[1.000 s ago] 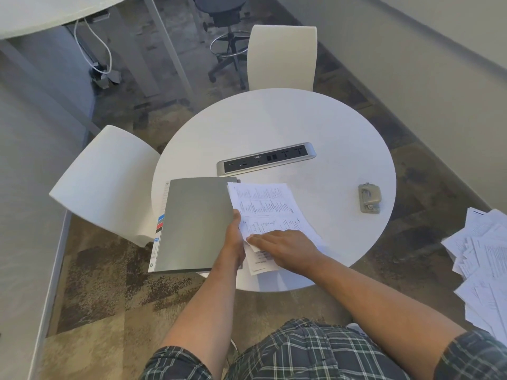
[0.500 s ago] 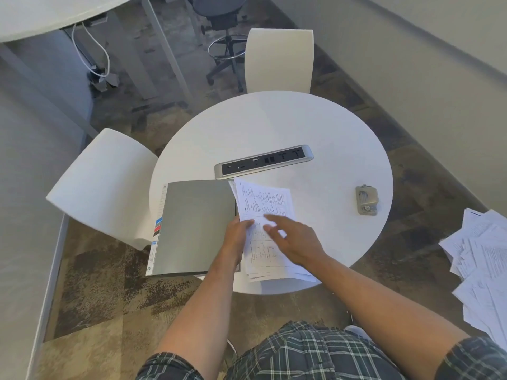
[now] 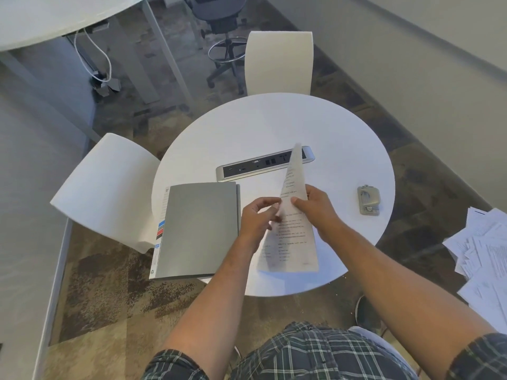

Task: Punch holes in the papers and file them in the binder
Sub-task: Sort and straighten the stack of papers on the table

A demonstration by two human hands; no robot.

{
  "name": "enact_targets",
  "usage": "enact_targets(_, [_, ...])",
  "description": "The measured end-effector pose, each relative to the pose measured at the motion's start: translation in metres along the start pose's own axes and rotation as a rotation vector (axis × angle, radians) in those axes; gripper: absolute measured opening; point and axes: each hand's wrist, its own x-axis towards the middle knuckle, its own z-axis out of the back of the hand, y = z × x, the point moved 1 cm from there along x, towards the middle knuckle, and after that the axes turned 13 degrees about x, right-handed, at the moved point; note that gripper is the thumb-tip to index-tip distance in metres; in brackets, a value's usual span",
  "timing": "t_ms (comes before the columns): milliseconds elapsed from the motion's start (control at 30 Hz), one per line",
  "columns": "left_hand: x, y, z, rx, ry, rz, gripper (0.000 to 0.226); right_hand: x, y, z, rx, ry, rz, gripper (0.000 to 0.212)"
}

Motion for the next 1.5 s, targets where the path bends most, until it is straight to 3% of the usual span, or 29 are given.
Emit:
enact_targets(67, [0.005,0.006,0.005,0.024,-0.076,0.028,0.04,-0.001,0.007,0.009,0.082,0.081,0.021,0.024])
enact_targets(167, [0.006,0.01,0.016,-0.046,-0.043,0.168,0.106,0.0,0.016,0.02,0.191,0.206,0.052,0.032])
enact_targets(200, [0.007,0.011,0.021,-0.099,-0.008,0.188,0.114,0.001,0.018,0.023,0.232,0.228,0.053,0.034])
enact_targets(233, [0.008,0.014,0.025,-0.146,0.043,0.176,0.11,0.002,0.02,0.025,0.269,0.241,0.051,0.036])
enact_targets(333, [0.01,0.016,0.038,-0.267,0.14,0.047,0.069,0.004,0.021,0.034,0.307,0.25,0.056,0.038])
enact_targets(433, [0.008,0.01,0.047,-0.364,0.184,0.028,0.067,0.005,0.02,0.043,0.325,0.212,0.086,0.045])
enact_targets(533, [0.007,0.001,0.048,-0.376,0.209,0.008,0.052,0.005,0.016,0.05,0.336,0.188,0.064,0.046])
enact_targets(700, [0.005,-0.014,0.043,-0.24,0.239,-0.026,0.054,0.003,0.016,0.048,0.225,0.196,-0.012,0.042])
enact_targets(967, [0.007,-0.022,0.049,-0.069,0.116,-0.187,0.05,0.004,0.036,0.045,0.164,0.221,0.156,0.035])
enact_targets(1100, [0.003,0.009,0.04,0.005,0.076,-0.089,0.047,0.003,0.007,0.051,0.113,0.178,0.077,0.042])
enact_targets(1300, [0.0,0.019,0.032,0.097,0.041,-0.023,0.036,0.003,-0.016,0.056,0.017,0.053,-0.016,0.024])
enact_targets(1367, [0.001,0.014,0.032,0.126,0.004,-0.036,0.036,0.006,-0.016,0.054,-0.028,0.0,0.027,0.032])
enact_targets(1500, [0.003,-0.003,0.029,0.242,-0.127,0.001,0.033,0.011,-0.017,0.045,-0.344,-0.259,0.24,0.078])
